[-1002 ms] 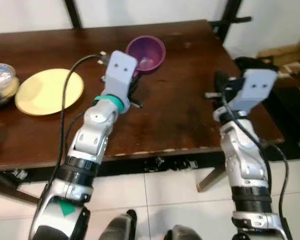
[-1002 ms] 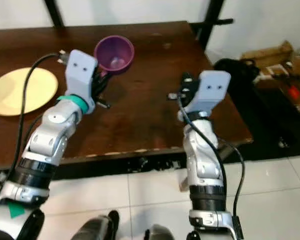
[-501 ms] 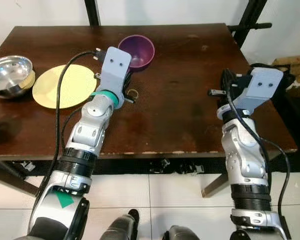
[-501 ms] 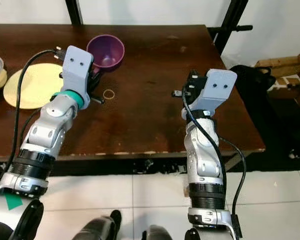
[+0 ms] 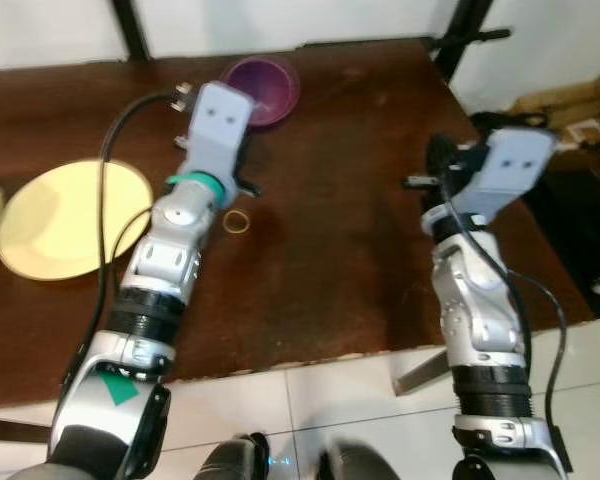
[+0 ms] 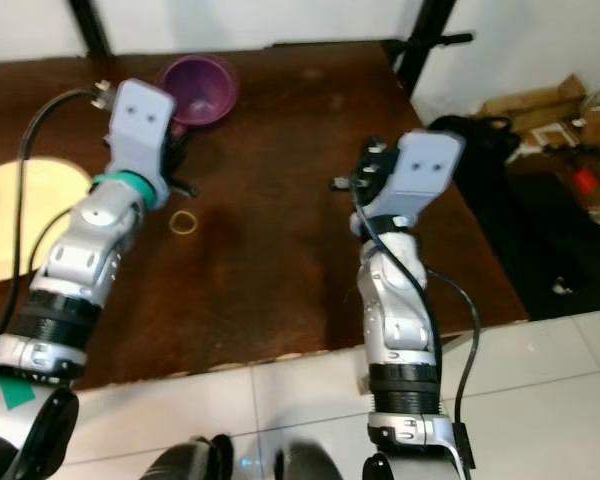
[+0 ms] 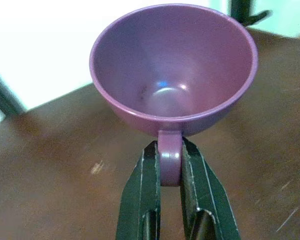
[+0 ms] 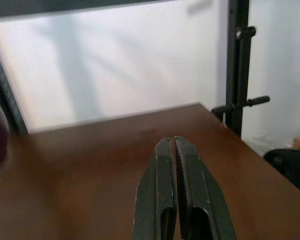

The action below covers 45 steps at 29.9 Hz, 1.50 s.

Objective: Setting the table

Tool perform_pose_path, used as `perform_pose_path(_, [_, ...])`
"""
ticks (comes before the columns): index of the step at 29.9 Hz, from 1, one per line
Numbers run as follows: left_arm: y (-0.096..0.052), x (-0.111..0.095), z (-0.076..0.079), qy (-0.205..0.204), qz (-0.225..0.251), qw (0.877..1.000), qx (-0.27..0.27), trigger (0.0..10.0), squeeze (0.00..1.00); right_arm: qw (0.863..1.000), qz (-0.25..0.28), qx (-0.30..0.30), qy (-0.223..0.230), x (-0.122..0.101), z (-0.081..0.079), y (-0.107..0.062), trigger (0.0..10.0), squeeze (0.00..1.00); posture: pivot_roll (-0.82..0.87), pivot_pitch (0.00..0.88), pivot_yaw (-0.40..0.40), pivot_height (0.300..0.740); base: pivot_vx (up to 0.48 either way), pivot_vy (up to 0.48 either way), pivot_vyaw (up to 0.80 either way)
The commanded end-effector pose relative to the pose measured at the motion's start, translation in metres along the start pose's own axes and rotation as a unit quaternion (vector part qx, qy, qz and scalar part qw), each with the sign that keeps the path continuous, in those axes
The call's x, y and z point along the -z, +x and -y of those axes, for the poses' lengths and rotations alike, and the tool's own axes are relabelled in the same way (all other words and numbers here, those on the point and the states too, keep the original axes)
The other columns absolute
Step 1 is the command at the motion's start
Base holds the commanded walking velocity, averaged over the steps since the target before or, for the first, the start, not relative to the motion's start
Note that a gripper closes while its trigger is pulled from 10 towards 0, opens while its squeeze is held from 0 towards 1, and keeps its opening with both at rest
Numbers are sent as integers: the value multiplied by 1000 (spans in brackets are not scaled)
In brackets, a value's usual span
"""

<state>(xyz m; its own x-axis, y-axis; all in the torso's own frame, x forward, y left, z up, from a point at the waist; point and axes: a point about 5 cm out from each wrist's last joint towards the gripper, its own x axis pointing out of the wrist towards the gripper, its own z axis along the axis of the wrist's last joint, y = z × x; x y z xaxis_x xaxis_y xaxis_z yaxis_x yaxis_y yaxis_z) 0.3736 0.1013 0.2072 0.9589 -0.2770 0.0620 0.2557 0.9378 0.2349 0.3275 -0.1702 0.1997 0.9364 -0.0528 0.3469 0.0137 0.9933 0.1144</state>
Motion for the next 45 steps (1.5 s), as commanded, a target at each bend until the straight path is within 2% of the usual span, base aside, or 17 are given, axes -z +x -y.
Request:
perform_pose_path(1, [0, -3, 1, 9, 8, 1000, 2, 10000, 0, 1000, -5, 2, 0, 3, 1, -1, 10000, 0, 12, 0, 65, 740, 0, 0, 0])
perform_pose_path(9, [-2, -3, 8, 7, 17, 1000, 22, 10000, 0, 1000, -6, 1, -1, 3, 2, -2, 10000, 0, 10, 0, 64, 740, 0, 0, 0])
perform_pose_path(21, [-2, -5, 10, 2, 22, 999, 29, 10000, 0, 1000, -6, -2, -2, 3, 1, -1, 10000, 0, 9, 0, 61, 740, 0, 0, 0])
perform_pose_path(25, [-2, -3, 10, 0, 11, 999, 52, 10000, 0, 1000, -6, -3, -3, 3, 1, -1, 10000, 0, 18, 0, 61, 740, 0, 0, 0])
perform_pose_path(26, [-3, 1, 4, 2, -10, 997, 75, 10000, 0, 1000, -7, -7, -7, 3, 0, -1, 10000, 0, 23, 8, 63, 740, 0, 0, 0])
perform_pose_path(28, [-3, 1, 4, 2, -10, 997, 75, 10000, 0, 1000, -7, -7, -7, 3, 0, -1, 10000, 0, 23, 8, 63, 740, 0, 0, 0])
perform_pose_path(29, [-5, 6, -5, 5, -23, 995, 96, 10000, 0, 1000, -9, -18, -12, 2, -2, -2, 10000, 0, 25, 22, 64, 740, 0, 0, 0])
perform_pose_path(30, [-5, 6, -5, 5, -23, 995, 96, 10000, 0, 1000, -9, -18, -12, 2, -2, -2, 10000, 0, 25, 22, 64, 740, 0, 0, 0])
perform_pose_path(31, [-9, 11, -19, 2, -30, 993, 111, 10000, 0, 999, -11, -40, -13, 1, -7, -1, 10000, 0, 26, 53, 65, 740, 0, 0, 0])
perform_pose_path(33, [-9, 11, -19, 2, -30, 993, 111, 10000, 0, 999, -11, -40, -13, 1, -7, -1, 10000, 0, 26, 53, 65, 740, 0, 0, 0])
perform_pose_path(35, [-16, 22, -40, 8, -42, 991, 125, 10000, 0, 996, -9, -89, -15, -3, -19, 7, 10000, 0, 46, 104, 57, 740, 0, 0, 0])
perform_pose_path(36, [-18, 26, -45, 14, -47, 991, 128, 10000, 0, 995, -5, -103, -16, -6, -24, 11, 10000, 0, 49, 110, 55, 740, 0, 0, 0])
perform_pose_path(40, [-23, 30, -50, 10, -50, 990, 134, 10000, 0, 993, 6, -113, -18, -11, -28, 18, 10000, 0, 60, 132, 47, 740, 0, 0, 0])
perform_pose_path(43, [-41, 42, -53, -20, -51, 981, 185, 10000, 0, 993, 18, -114, -21, -20, -26, 31, 10000, 0, 74, 196, 26, 740, 0, 0, 0])
perform_pose_path(45, [-45, 45, -53, -30, -49, 979, 198, 10000, 0, 993, 20, -114, -21, -22, -26, 33, 10000, 0, 74, 196, 26, 740, 0, 0, 0])
